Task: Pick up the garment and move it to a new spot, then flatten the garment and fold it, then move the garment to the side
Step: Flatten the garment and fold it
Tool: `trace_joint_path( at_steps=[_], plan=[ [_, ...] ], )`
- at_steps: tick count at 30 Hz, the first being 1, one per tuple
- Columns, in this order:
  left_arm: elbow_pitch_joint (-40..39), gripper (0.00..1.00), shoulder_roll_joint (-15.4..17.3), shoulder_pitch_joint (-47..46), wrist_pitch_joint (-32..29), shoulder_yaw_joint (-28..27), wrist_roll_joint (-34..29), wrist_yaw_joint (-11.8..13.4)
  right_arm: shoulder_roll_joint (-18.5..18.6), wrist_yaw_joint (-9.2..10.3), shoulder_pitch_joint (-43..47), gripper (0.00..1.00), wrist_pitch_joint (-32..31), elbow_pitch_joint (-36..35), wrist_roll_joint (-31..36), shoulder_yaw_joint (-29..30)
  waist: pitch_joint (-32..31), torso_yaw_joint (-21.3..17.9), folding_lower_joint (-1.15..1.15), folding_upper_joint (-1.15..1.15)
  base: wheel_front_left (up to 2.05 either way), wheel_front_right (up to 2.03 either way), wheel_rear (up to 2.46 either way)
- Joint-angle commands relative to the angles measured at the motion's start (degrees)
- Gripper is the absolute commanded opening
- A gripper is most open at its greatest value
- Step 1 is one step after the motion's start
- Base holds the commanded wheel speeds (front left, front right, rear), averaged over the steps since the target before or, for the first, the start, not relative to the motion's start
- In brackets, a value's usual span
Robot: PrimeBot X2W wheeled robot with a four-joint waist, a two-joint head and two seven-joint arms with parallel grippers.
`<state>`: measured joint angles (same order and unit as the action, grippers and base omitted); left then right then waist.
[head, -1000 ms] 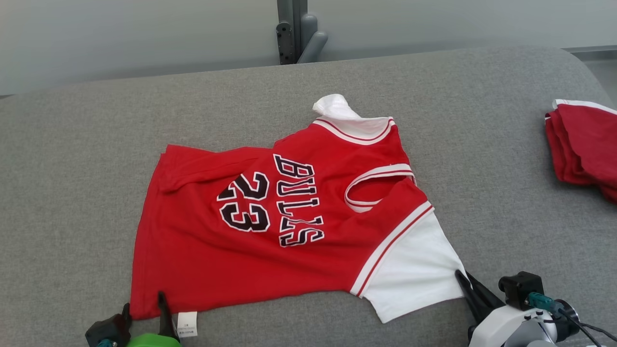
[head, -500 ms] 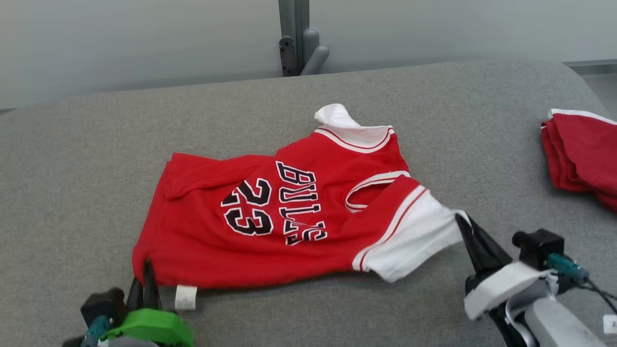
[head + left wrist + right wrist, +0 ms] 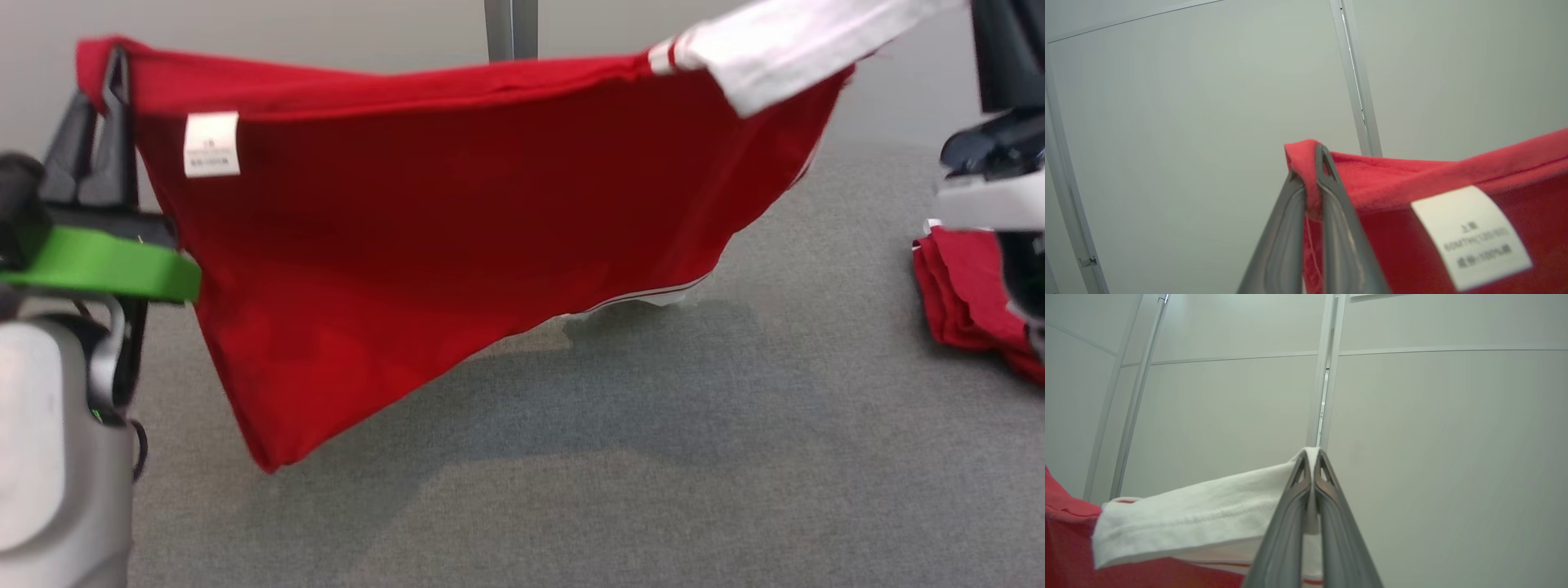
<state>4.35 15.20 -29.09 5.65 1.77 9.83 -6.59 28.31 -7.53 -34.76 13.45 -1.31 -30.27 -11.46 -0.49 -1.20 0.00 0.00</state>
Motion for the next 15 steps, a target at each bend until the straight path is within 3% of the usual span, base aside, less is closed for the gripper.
trace_joint_path(
  at_steps=[1, 5, 8, 15],
  plan=[
    [-0.1, 0.00, 0.7, -2.7, -1.3, 0.0, 0.7, -0.3, 0.4, 0.08, -2.3, 0.00, -0.8, -0.2, -0.5, -0.1, 3.2, -0.4, 0.00, 0.00, 0.00, 0.00, 0.00],
    [2.4, 0.00, 2.9, -11.7, -8.5, 1.8, 1.4, -0.5, 2.6, 0.08, -11.2, 0.00, -4.7, 2.6, -0.6, -1.5, 11.1, -0.2, 0.00, 0.00, 0.00, 0.00, 0.00],
    [6.4, 0.00, 2.8, -19.4, -10.4, 4.0, 1.1, -0.7, 3.5, 0.08, -19.2, 0.00, -6.6, 6.8, 0.6, -3.1, 18.7, 0.1, 0.00, 0.00, 0.00, 0.00, 0.00],
    [21.1, 0.00, 3.1, -43.1, -4.8, 7.2, -1.7, -0.7, 0.8, 0.09, -46.1, 0.00, -5.0, 23.0, 6.8, -2.9, 32.6, -1.2, 0.00, 0.00, 0.00, 0.00, 0.00]
  ],
)
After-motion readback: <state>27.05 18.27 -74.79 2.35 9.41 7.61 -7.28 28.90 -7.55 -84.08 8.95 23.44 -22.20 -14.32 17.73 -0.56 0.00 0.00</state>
